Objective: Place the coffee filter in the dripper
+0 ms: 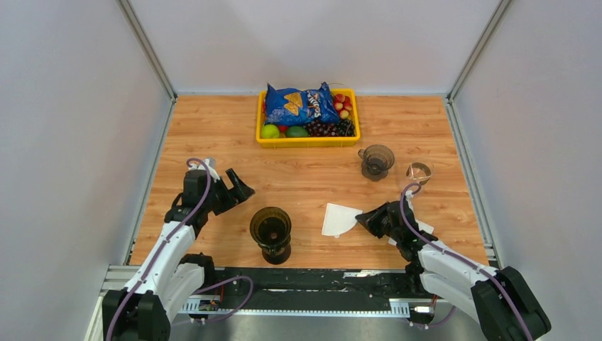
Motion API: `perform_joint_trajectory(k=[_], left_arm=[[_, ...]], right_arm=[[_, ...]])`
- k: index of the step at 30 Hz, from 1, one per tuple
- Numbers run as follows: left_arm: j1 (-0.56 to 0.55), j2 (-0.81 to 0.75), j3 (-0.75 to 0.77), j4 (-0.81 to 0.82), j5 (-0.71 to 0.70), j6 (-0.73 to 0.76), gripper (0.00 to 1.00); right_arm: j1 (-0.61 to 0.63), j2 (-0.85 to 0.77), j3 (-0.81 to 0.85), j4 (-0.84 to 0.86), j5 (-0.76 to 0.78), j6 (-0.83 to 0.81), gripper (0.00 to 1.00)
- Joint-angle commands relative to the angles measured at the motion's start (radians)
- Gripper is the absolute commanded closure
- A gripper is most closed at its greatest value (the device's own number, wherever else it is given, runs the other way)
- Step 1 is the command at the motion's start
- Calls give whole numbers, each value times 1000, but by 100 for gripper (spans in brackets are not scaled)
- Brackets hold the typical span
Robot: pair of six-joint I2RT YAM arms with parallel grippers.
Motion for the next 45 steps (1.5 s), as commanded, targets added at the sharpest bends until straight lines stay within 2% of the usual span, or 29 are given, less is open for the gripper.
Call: perform_joint_trajectory(k=[1, 9, 17, 22, 27, 29, 32, 34, 40, 45], left_arm=[[-7, 3, 25, 12, -31, 0, 0], [-22, -30, 172, -100, -119, -2, 0], [-97, -16, 469, -138, -184, 64, 0], [-279, 32, 621, -112, -196, 164, 0], [-473, 108, 630, -67, -222, 201, 0], [-570, 158, 632, -51, -259, 220, 0], [-738, 261, 681, -59, -428, 258, 0], [-803, 317, 712, -58, -492, 279, 0], [-922, 434, 699, 71, -572, 281, 0], [-978, 523, 682, 165, -574, 315, 0]], right_arm=[[-6, -27, 12, 68, 2, -53, 100], [-6, -120, 124, 38, -63, -176, 100], [-4, -131, 269, -59, -91, -192, 100], [-1, -107, 348, -96, -84, -163, 100], [20, -99, 398, -122, -32, -89, 100], [27, -97, 409, -145, -3, -46, 100], [35, -106, 414, -146, 26, 26, 100], [44, -117, 428, -178, 74, 63, 100], [129, -133, 466, -224, 206, 141, 100], [150, -108, 498, -237, 200, 173, 100]])
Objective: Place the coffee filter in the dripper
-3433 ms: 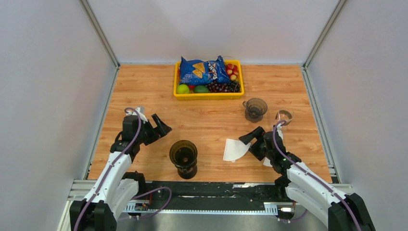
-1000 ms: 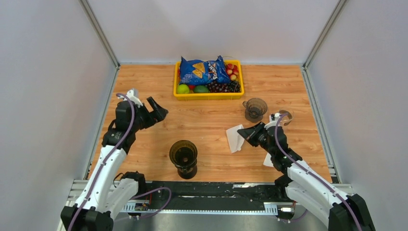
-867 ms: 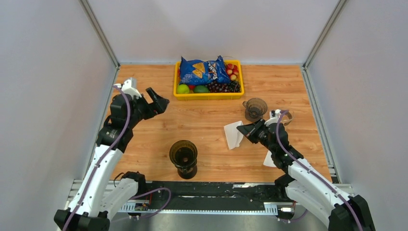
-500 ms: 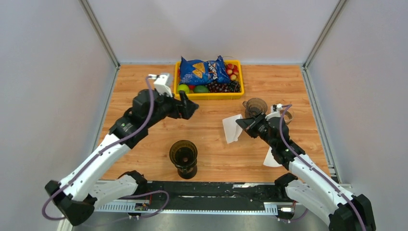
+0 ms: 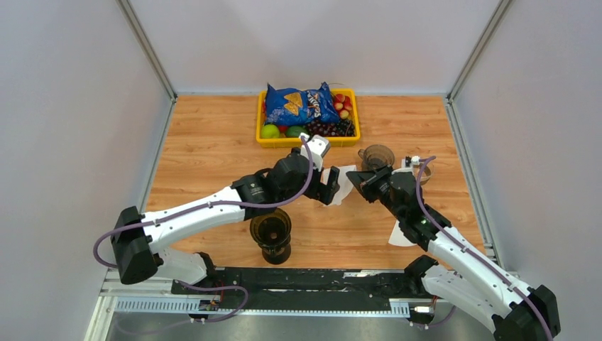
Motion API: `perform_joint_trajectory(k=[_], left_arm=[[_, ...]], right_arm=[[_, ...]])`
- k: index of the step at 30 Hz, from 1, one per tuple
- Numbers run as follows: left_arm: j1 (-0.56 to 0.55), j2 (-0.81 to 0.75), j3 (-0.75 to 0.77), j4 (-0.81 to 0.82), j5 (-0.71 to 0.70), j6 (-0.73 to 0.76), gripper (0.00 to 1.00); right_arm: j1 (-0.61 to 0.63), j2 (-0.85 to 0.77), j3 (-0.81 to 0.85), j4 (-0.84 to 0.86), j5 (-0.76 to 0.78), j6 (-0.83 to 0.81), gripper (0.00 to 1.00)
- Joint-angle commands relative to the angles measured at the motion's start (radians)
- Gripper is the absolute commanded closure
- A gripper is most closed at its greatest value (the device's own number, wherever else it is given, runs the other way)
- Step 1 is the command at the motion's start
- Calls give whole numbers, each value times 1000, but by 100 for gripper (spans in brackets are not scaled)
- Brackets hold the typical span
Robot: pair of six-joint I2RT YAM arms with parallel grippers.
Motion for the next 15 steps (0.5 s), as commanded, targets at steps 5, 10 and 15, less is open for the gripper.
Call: perform_joint_trajectory(k=[5, 10, 15], left_arm=[[-53, 109, 19, 163, -130, 46, 0], [-79, 142, 1, 229, -183, 58, 1], [-102, 186, 13, 239, -297, 65, 7]], right_arm=[[59, -5, 40, -12, 80, 133, 100], [66, 3, 50, -14, 86, 150, 100], [78, 27, 57, -14, 74, 161, 100]])
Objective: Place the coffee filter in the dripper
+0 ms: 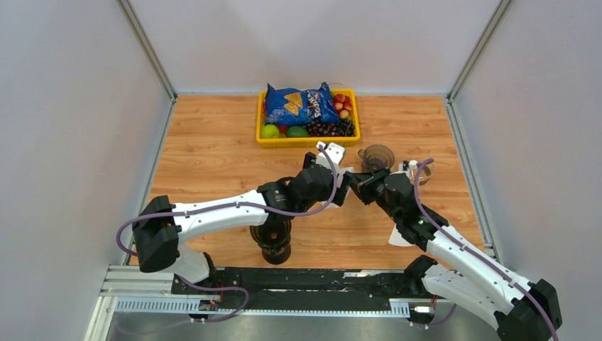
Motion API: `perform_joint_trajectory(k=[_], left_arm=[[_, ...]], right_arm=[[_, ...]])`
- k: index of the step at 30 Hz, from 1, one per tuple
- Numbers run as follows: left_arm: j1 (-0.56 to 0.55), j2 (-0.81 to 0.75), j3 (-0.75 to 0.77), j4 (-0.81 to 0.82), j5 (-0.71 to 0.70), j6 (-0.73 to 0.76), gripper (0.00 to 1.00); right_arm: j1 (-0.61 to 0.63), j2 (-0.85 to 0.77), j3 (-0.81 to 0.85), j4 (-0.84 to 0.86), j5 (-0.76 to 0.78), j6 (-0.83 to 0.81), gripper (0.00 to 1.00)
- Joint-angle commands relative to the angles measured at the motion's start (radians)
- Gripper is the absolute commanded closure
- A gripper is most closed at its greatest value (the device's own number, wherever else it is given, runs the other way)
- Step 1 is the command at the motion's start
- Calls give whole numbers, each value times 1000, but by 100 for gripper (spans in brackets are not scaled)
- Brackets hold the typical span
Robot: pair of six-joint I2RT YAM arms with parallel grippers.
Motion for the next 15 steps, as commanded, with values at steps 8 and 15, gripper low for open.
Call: perform_joint_trajectory(k=[8, 15], left_arm=[[-25, 57, 13, 63, -126, 16, 22], [-31, 69, 8, 105, -111, 11, 50]], right_arm=[[15, -2, 42, 12, 7, 41, 100], [20, -7, 34, 11, 1, 36, 100]])
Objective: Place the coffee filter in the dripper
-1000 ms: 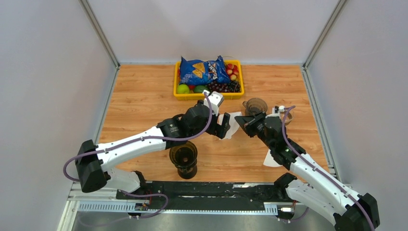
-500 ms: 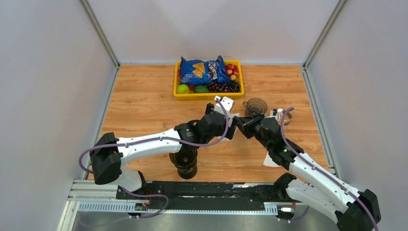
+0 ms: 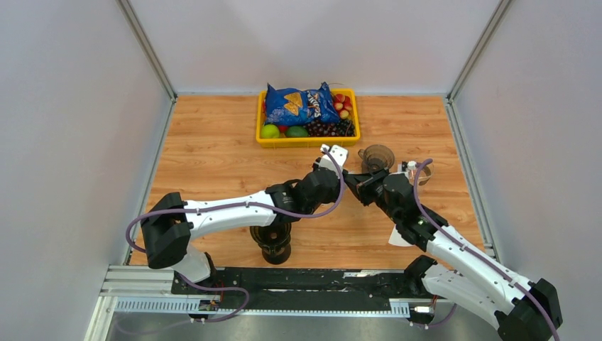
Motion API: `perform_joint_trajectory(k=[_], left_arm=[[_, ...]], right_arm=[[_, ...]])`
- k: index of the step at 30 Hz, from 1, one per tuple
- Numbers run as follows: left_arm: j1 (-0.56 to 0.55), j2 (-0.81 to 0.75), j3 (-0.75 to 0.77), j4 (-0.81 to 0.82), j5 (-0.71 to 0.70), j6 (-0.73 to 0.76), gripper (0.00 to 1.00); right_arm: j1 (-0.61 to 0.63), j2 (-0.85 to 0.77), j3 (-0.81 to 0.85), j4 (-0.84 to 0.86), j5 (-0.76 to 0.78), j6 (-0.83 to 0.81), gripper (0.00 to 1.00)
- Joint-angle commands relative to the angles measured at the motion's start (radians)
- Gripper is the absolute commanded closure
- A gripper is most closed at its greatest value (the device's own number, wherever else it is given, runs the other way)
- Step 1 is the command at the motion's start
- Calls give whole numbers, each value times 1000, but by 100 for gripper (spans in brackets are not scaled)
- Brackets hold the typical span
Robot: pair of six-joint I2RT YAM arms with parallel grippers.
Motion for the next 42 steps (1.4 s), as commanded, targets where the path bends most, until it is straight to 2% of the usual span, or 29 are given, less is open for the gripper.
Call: perform_joint_trajectory(k=[1, 7, 9, 10, 13, 17, 20, 24, 30, 37, 42], left_arm=[[-11, 0, 10, 66, -12, 9, 57], [-13, -9, 14, 53, -9, 0, 89], [-12, -14, 14, 45, -10, -15, 98], [-13, -16, 15, 44, -16, -22, 99], [-13, -24, 17, -4, -50, -67, 100], [-13, -36, 22, -66, -76, -131, 100], [-13, -42, 38, -130, -86, -194, 100], [-12, -45, 61, -202, -121, -279, 100], [-13, -64, 64, -234, -130, -352, 100], [-12, -62, 62, -230, -142, -373, 100], [-13, -49, 68, -242, -166, -382, 100]], right_arm=[[7, -13, 32, 20, -3, 11, 100], [7, -6, 30, 19, -11, -14, 100], [7, -6, 36, 20, -9, -42, 99], [7, -7, 43, 15, -9, -62, 97], [7, -6, 72, 12, -11, -151, 84], [7, 10, 161, -27, -30, -404, 52], [7, 18, 209, -48, -75, -563, 41], [7, 14, 206, -67, -79, -636, 27], [7, 76, 222, -162, -57, -654, 26], [7, 177, 247, -176, -132, -655, 31], [7, 176, 240, -180, -130, -645, 33]])
